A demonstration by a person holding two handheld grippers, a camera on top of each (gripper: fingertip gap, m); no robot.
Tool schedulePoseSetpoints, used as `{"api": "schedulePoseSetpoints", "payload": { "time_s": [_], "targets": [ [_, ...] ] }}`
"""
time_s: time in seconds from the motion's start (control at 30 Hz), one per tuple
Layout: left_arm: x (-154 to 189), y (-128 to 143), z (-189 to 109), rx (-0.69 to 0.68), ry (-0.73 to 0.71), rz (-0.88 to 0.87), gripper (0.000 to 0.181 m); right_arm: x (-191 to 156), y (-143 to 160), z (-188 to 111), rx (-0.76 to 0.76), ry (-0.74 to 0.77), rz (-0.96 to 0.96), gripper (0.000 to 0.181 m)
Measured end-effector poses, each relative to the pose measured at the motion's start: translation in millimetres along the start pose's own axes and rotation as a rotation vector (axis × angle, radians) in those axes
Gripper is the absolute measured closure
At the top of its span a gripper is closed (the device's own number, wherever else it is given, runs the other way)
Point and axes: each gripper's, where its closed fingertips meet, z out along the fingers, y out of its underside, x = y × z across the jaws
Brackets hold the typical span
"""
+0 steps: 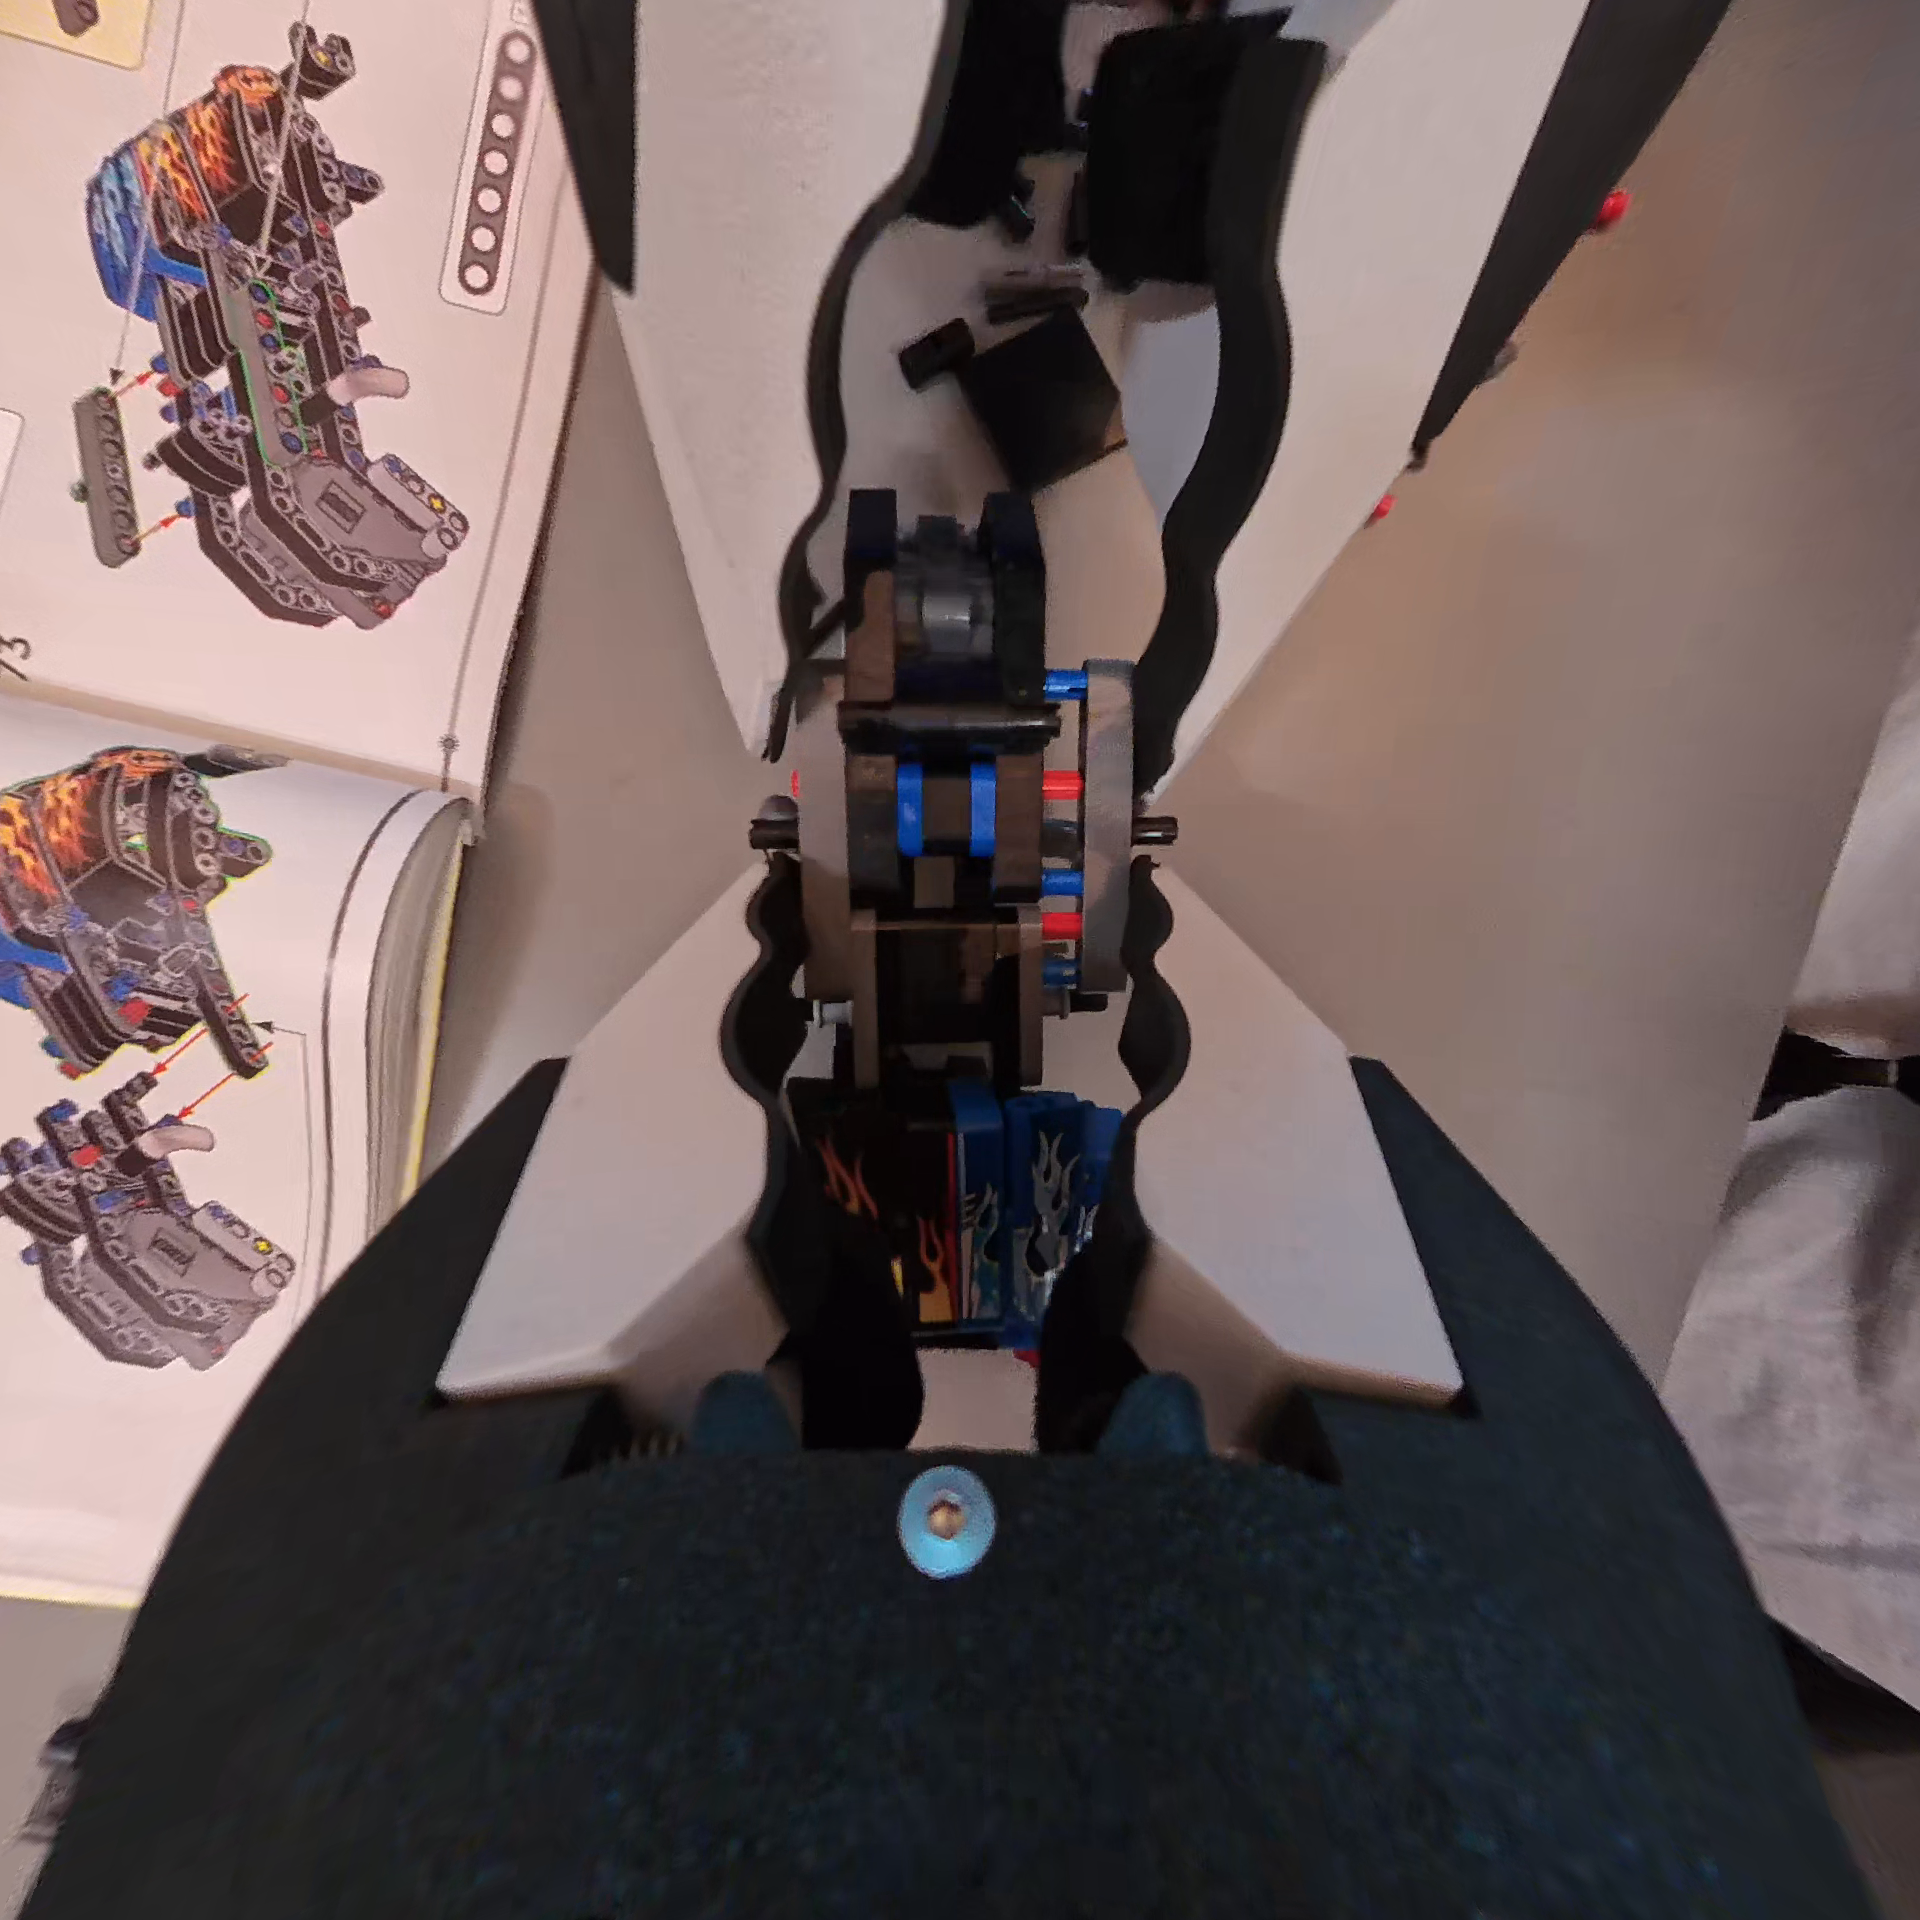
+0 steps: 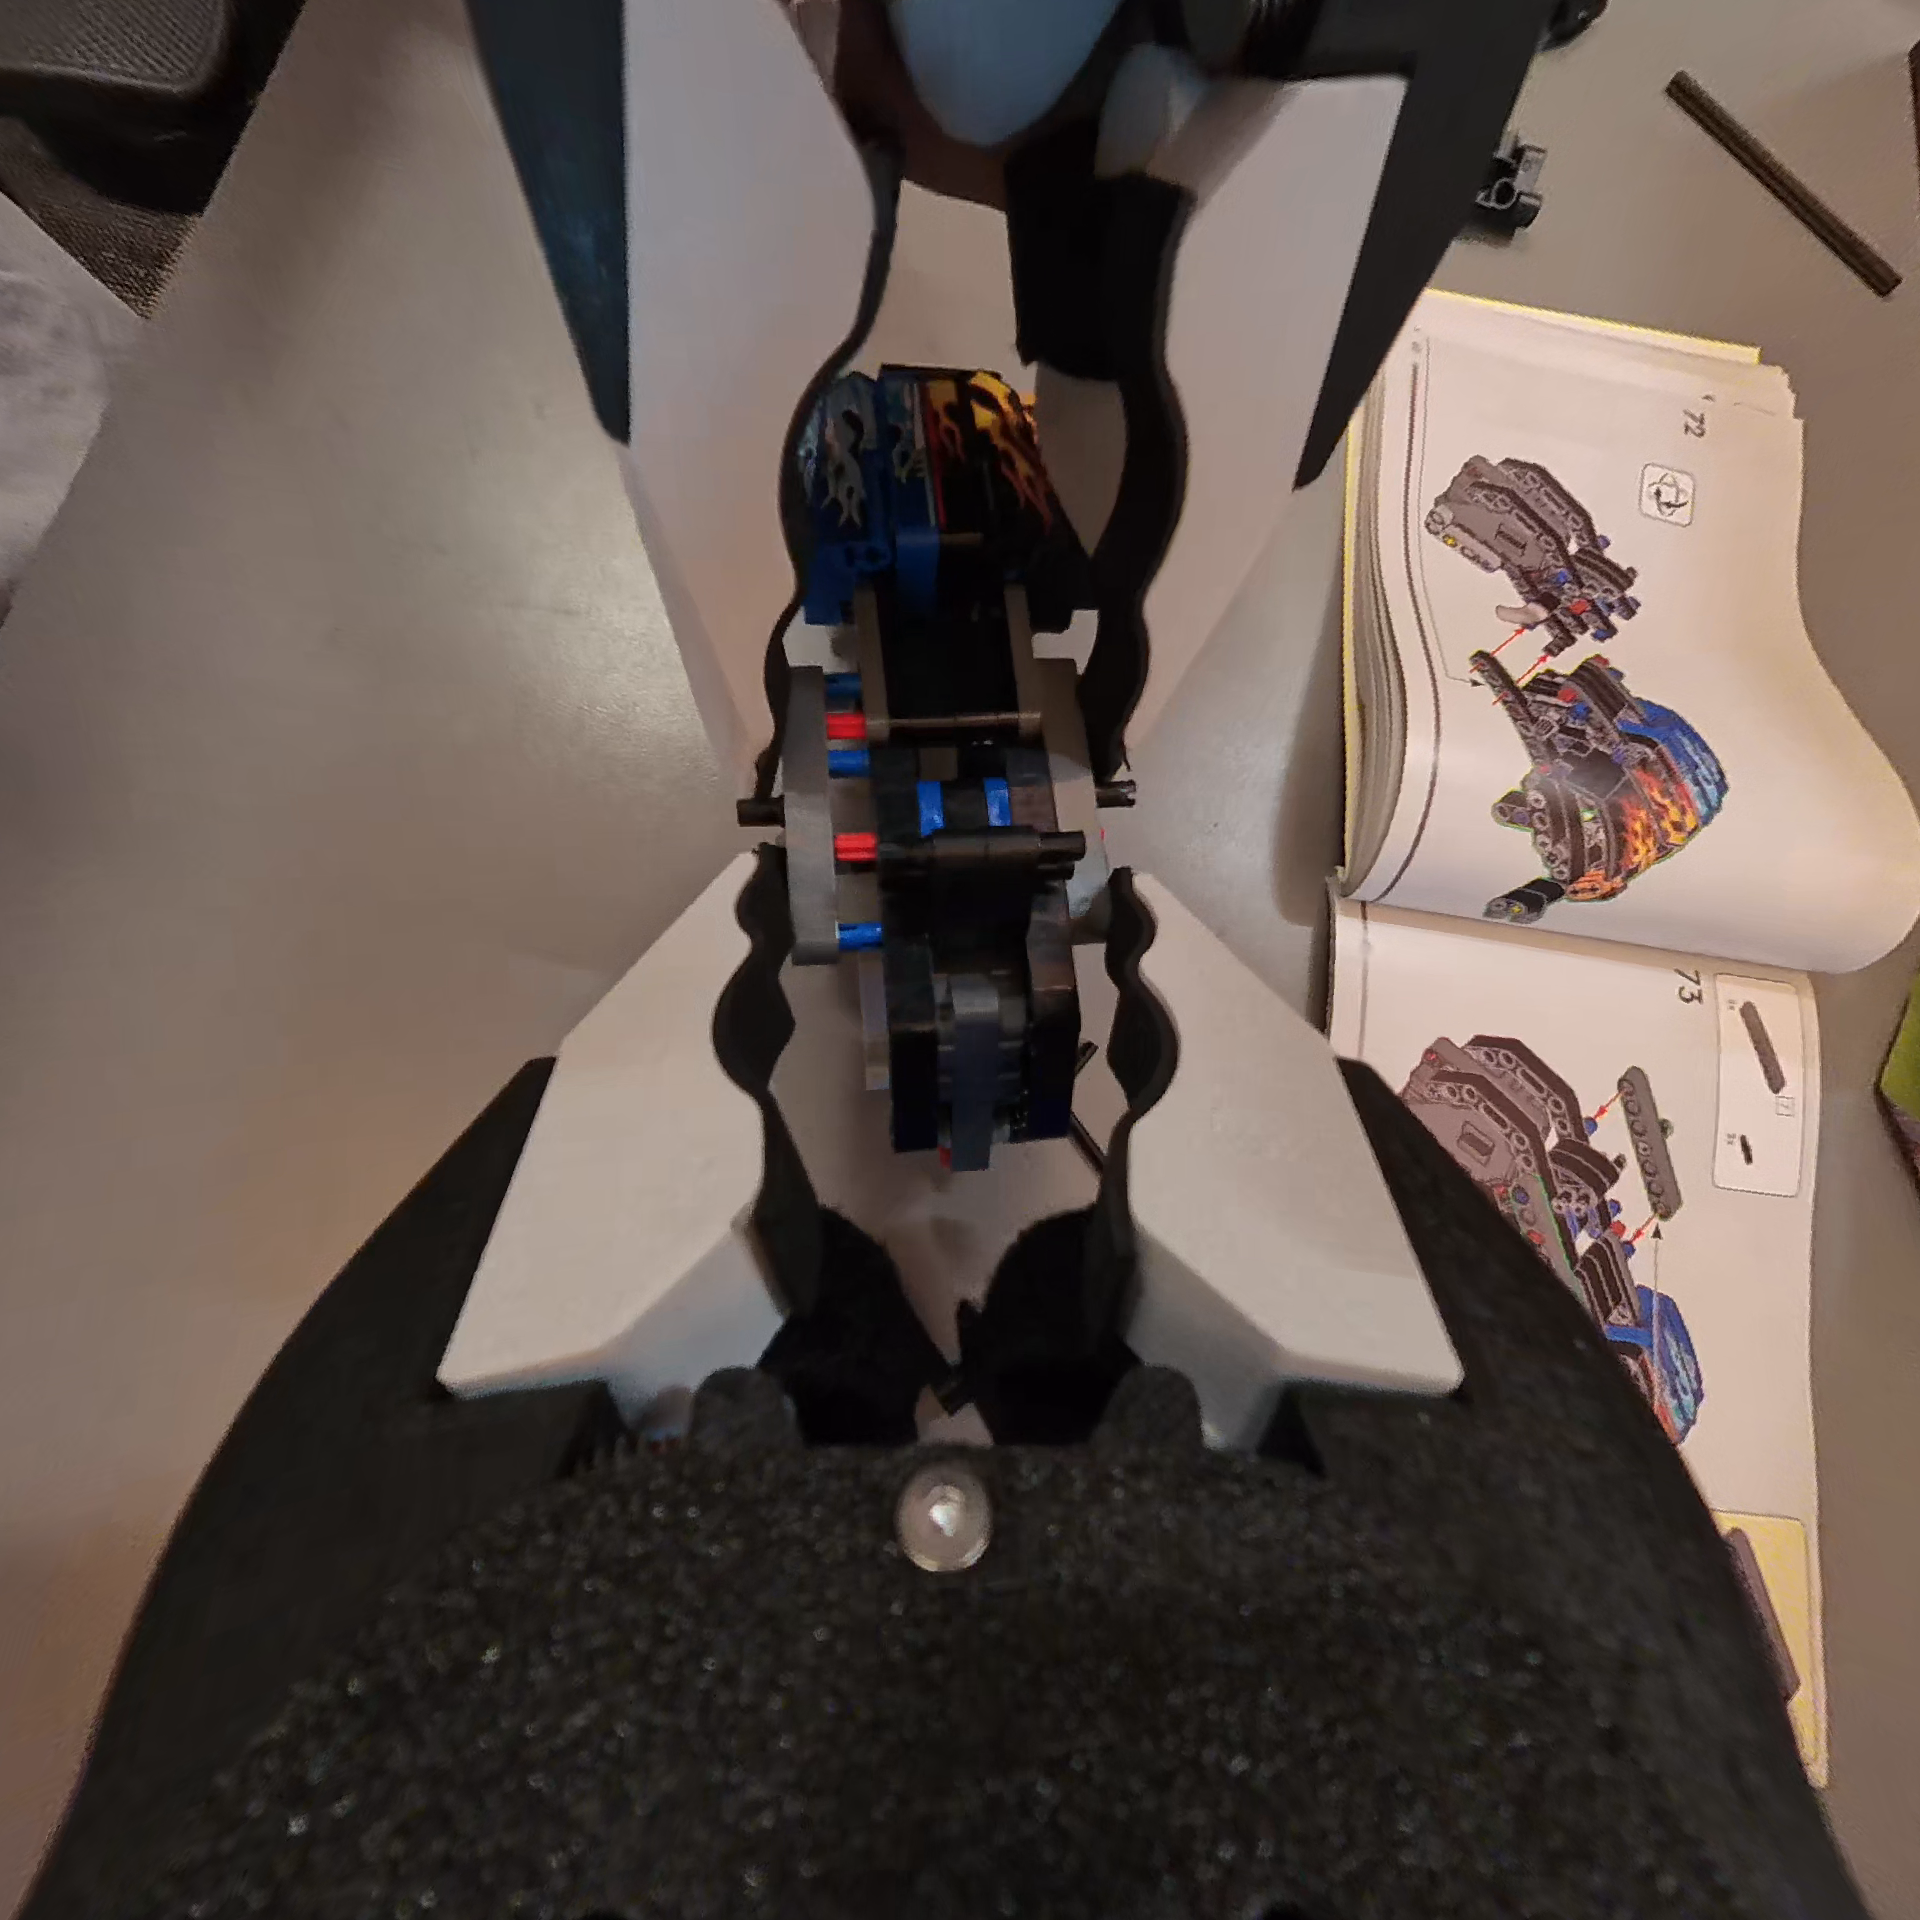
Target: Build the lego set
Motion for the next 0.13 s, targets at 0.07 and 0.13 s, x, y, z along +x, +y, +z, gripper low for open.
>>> {"api": "schedulePoseSetpoints", "payload": {
  "time_s": [0.07,0.13],
  "targets": [
    [0.4,-0.4,-0.2,0.009,-0.016,0.021,0.121,-0.7,-0.3,-0.8,-0.015,0.003,0.013,0.12],
    [1.4,-0.7,-0.8,0.021,-0.01,0.021,0.122,-2.5,-0.5,-1.4,-0.029,0.007,0.011,0.119]
  ]
}}
